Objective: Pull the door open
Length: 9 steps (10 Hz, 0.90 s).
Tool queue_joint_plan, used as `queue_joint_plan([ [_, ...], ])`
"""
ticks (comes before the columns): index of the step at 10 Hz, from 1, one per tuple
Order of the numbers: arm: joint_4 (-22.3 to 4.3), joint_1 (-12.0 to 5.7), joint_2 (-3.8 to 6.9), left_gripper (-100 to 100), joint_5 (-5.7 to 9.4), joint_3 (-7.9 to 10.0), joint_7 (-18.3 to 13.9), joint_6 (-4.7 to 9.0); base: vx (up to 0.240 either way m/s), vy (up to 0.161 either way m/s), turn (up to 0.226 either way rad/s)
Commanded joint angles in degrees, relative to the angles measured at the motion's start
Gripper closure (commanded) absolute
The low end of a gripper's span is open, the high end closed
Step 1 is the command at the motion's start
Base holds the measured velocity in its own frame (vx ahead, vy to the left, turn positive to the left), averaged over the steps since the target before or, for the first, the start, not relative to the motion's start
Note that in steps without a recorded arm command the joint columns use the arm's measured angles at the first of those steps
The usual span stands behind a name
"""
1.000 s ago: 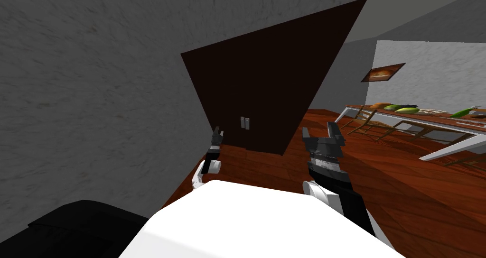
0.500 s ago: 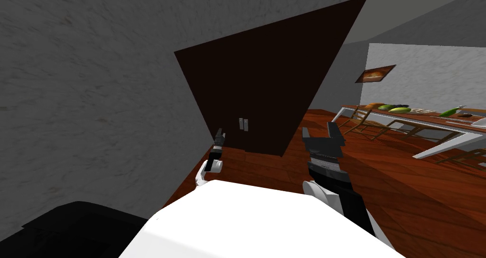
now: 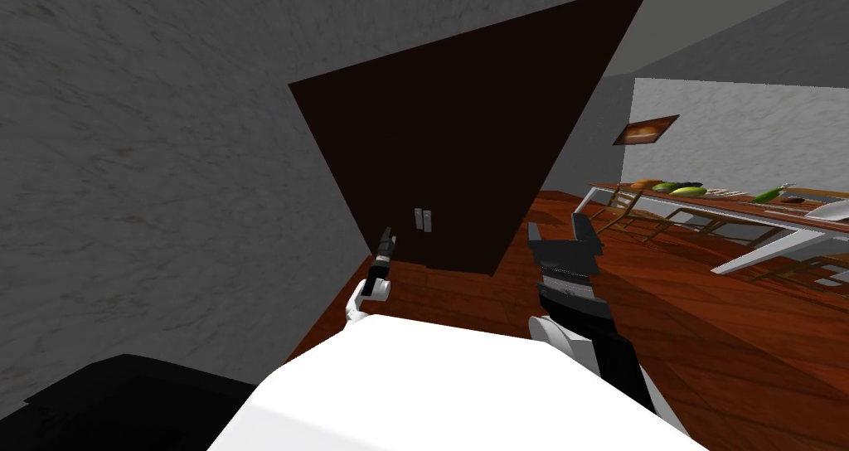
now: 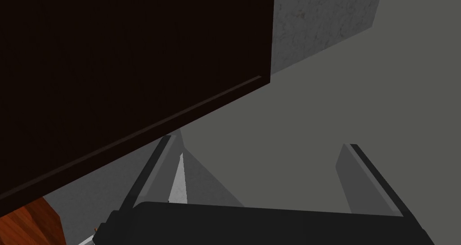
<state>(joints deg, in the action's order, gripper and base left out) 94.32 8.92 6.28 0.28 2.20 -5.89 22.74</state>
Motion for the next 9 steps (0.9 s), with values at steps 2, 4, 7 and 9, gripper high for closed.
queue_joint_plan([
  [2,-3.1,-1.23,0.16,-100,0.06,-0.08,-0.1,-0.93,0.106,0.014,-0.053],
  [4,-5.4,-2.19,0.25,-100,0.10,-0.15,-0.1,-1.58,0.092,-0.002,-0.041],
  [7,-9.7,-3.98,0.38,-100,0.17,-0.29,-0.2,-2.78,0.126,0.003,-0.056],
  [9,-10.8,-4.42,0.41,-100,0.18,-0.33,-0.2,-3.08,0.092,0.014,-0.030],
])
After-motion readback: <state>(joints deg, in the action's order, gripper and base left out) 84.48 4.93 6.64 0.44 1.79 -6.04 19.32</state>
